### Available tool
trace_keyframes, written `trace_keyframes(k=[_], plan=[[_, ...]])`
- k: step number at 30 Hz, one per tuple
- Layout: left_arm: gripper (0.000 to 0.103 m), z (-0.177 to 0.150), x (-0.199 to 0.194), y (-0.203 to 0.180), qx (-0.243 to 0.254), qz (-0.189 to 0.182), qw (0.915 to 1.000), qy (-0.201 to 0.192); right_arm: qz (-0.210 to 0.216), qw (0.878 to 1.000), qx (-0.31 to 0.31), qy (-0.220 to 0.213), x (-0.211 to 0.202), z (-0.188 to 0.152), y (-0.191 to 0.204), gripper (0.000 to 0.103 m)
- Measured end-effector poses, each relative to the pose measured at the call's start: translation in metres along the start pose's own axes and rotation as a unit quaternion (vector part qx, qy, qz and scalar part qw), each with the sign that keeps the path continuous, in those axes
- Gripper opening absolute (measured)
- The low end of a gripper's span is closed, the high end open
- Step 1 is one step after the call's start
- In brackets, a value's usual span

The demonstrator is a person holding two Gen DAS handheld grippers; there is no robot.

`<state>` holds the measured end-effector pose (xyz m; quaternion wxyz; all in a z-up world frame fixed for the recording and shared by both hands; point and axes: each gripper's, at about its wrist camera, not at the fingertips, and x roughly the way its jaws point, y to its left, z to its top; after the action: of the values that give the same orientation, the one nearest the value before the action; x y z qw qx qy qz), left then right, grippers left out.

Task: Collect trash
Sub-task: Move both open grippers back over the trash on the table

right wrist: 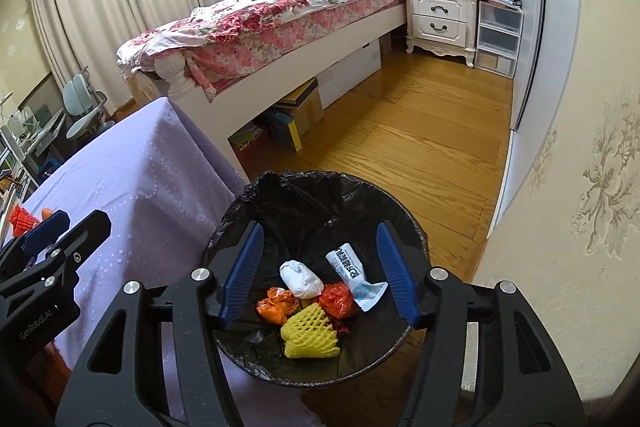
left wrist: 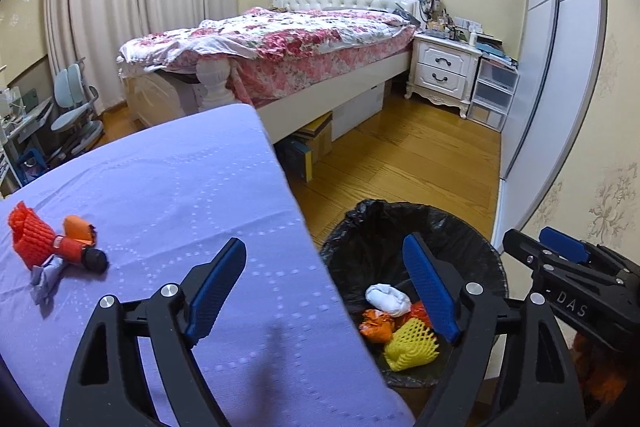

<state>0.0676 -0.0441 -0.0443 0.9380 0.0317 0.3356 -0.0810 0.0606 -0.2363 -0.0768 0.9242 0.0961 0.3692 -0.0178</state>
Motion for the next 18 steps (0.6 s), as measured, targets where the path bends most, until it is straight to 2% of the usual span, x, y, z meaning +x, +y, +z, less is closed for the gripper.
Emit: trace_keyframes(k=[10, 18], plan=[[0.081, -0.019, -0.020, 0.074, -0.050, 0.063, 0.9967, 0.006, 0.049, 0.998, -0.043, 0.013, -0.003, -0.006, 0.052, 0.058], [0.081, -0.039, -0.043, 0.144, -0.099, 0.133, 0.9862, 0.010, 0.105, 0.988, -0.108, 0.027, -0.005, -0.017, 0.124, 0.058]])
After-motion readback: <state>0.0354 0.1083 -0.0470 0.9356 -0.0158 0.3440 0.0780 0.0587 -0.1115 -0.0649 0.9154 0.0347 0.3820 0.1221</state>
